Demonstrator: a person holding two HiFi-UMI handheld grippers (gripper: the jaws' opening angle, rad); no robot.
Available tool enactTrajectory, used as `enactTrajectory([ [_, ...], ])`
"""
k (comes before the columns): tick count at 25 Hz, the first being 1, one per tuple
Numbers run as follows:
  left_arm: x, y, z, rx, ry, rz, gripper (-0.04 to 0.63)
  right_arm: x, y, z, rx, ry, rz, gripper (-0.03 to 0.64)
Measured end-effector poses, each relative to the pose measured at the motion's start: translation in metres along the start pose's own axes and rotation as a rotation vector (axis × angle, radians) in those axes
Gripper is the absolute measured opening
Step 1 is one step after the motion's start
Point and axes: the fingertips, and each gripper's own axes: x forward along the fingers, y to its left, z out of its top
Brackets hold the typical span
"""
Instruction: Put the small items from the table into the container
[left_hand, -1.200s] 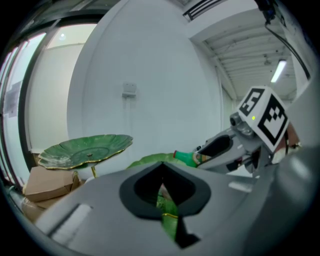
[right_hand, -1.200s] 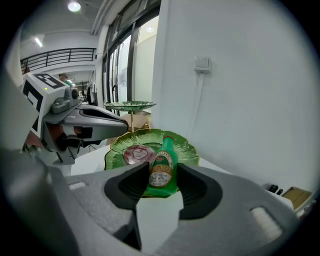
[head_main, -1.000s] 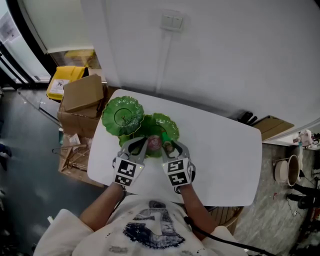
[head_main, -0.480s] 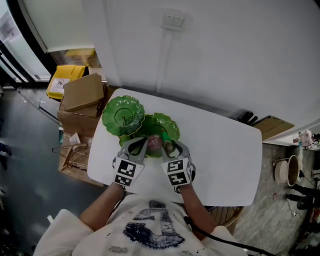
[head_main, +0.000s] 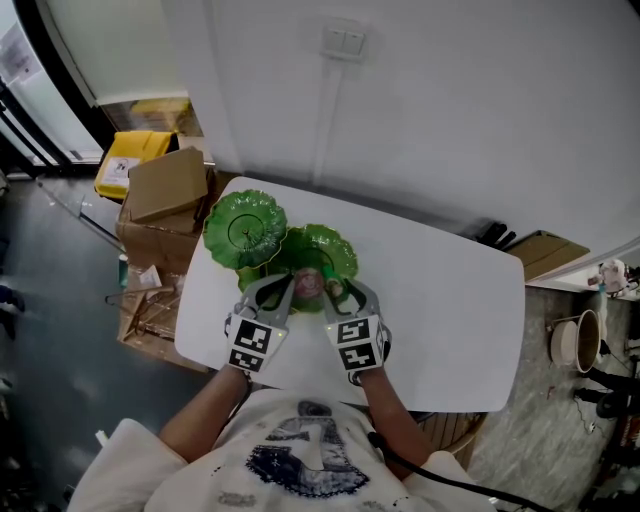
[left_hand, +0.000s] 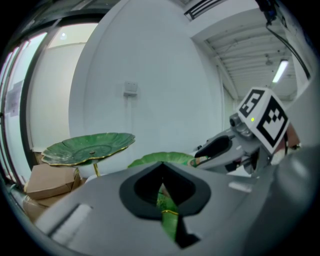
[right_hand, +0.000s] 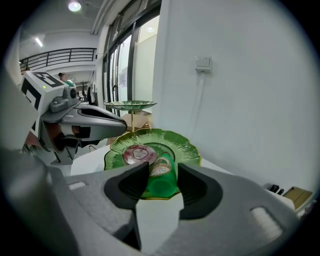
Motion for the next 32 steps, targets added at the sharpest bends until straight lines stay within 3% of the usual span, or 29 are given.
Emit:
enactTrajectory([
  [19,-0.009,-0.020,0.001,-0.002,0.006,0.024,-0.011,-0.023,-0.006,-0.004,0.076,-0.088,0.020,0.178],
  [26,-0.013,-0.029,0.011,-0.037,-0.003,0.019,-0.011,-0.046,-0.023,-0.008,0.150,-0.155,-0.034,0.176],
  [32,-0.011,-0.042,0.022,-0.025,-0.017,0.000,-0.011,-0.073,-0.040,-0.022,0.223,-0.206,-0.091,0.175],
])
